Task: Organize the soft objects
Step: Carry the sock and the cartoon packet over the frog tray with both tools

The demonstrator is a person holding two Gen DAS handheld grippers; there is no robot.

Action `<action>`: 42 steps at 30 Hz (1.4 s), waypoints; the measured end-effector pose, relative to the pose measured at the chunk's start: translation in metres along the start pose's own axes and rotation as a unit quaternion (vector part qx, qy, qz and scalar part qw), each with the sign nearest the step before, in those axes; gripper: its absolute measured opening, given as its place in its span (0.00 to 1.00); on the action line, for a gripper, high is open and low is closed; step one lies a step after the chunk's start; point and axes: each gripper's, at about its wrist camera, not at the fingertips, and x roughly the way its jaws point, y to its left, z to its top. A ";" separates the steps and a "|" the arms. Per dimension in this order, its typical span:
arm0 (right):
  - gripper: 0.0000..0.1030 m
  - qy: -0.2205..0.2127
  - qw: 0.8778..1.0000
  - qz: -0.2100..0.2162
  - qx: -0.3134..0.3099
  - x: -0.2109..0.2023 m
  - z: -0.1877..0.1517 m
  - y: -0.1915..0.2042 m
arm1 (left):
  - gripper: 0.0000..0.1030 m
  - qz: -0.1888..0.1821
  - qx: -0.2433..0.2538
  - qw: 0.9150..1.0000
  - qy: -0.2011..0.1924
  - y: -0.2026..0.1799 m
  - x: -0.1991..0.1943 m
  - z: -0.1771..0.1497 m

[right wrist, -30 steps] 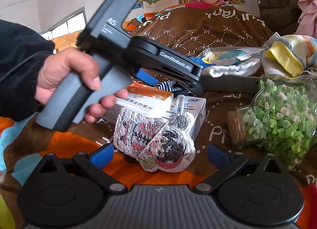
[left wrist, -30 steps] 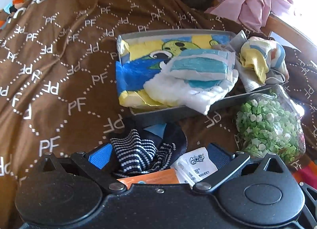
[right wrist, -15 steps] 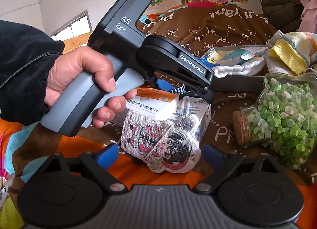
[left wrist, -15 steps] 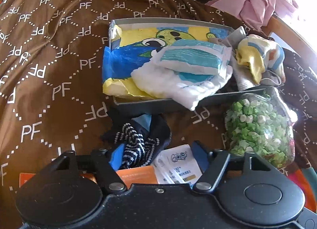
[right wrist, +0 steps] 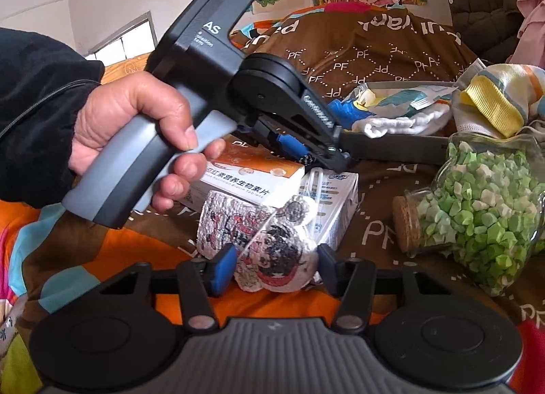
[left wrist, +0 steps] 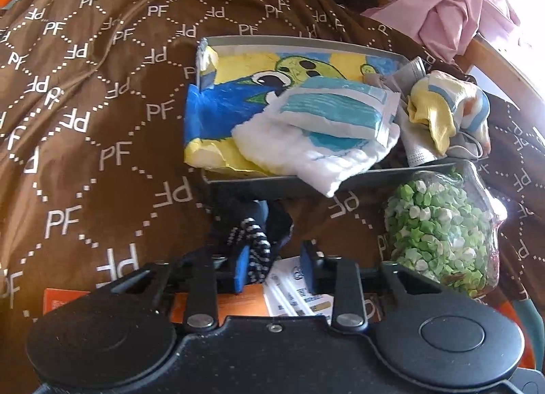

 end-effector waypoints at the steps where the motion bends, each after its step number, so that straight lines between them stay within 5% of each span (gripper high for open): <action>1: 0.45 0.001 1.000 -0.004 -0.002 -0.001 0.001 0.000 | 0.22 0.002 0.000 1.000 -0.002 0.001 -0.001 0.000; 8: 0.33 -0.006 1.000 0.013 -0.020 -0.015 0.006 0.004 | 0.15 0.016 0.014 1.000 -0.010 -0.002 -0.006 -0.003; 11: 0.28 -0.008 0.999 0.027 -0.024 -0.019 0.007 0.006 | 0.03 0.022 0.022 0.999 -0.017 -0.005 -0.010 -0.003; 21: 0.23 -0.010 0.998 0.038 -0.045 -0.021 0.007 0.014 | 0.01 0.012 0.049 0.999 -0.014 -0.027 -0.026 -0.013; 31: 0.14 -0.012 0.994 0.004 -0.112 -0.040 0.003 0.037 | 0.01 -0.011 0.067 0.997 0.023 -0.053 -0.044 -0.038; 42: 0.13 -0.068 0.983 -0.062 -0.156 -0.071 0.006 0.050 | 0.00 0.009 0.078 0.997 -0.024 -0.084 -0.101 -0.029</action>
